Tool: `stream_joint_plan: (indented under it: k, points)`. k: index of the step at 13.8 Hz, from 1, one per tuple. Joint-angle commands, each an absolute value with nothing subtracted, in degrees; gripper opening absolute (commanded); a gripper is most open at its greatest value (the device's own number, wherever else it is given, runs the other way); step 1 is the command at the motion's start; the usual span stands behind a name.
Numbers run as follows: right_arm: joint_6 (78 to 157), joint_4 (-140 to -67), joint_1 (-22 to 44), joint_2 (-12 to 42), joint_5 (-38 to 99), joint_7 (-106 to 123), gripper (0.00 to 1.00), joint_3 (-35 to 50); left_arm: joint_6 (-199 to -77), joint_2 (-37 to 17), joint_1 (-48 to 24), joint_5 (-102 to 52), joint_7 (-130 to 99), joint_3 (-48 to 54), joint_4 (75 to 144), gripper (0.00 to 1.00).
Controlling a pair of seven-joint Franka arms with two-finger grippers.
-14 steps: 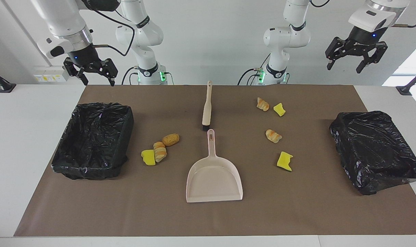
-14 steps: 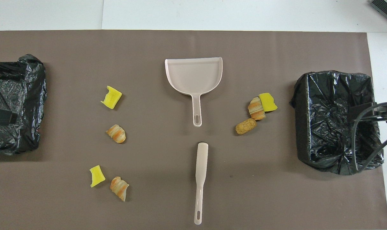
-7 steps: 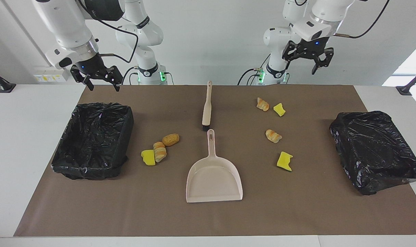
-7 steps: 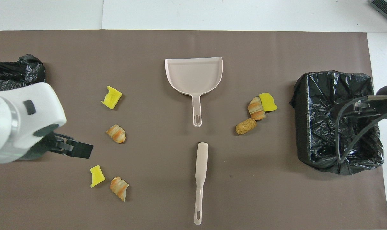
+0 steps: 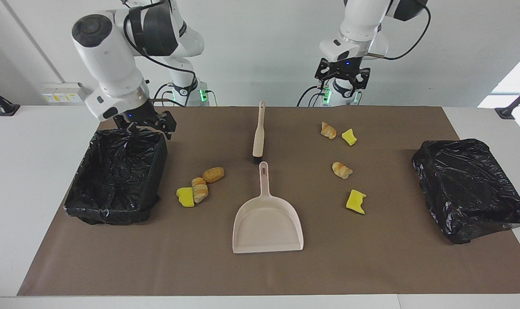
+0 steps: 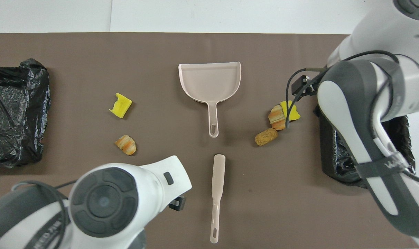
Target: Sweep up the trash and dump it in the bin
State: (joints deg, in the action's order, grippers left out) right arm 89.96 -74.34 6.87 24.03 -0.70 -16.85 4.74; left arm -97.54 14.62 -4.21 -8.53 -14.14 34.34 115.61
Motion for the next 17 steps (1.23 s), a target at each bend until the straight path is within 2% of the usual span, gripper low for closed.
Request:
stream_joint_plan:
  k: [1, 4, 7, 10, 15, 17]
  points:
    - [90.86, -66.89, 7.12, 31.01, 0.44, -20.64, 1.00, 6.93, -104.21, 17.14, -4.04, -11.33, -17.74, 39.35, 122.94, 1.00]
    - [93.77, -66.97, 10.09, 33.66, 0.53, -26.61, 1.00, 9.93, -113.69, 15.13, -3.96, -11.60, -26.87, 47.18, 127.87, 1.00]
    - [96.23, -66.89, 14.66, 36.11, 0.61, -30.67, 1.00, 9.93, -125.92, 9.34, -3.96, -11.60, -36.19, 52.55, 130.43, 1.00]
    - [101.41, -66.97, 18.09, 38.84, 1.93, -32.78, 1.00, 10.46, -129.37, 5.37, -3.96, -11.51, -38.58, 54.23, 130.78, 1.00]
    - [104.06, -68.20, 18.55, 39.73, 2.11, -29.90, 1.00, 12.66, -131.48, 3.17, -4.31, -11.60, -38.50, 54.32, 132.10, 0.98]
    - [104.06, -70.56, 18.63, 38.68, 2.20, -28.31, 1.00, 12.66, -132.01, 2.46, -4.22, -11.60, -38.50, 54.32, 132.10, 0.88]
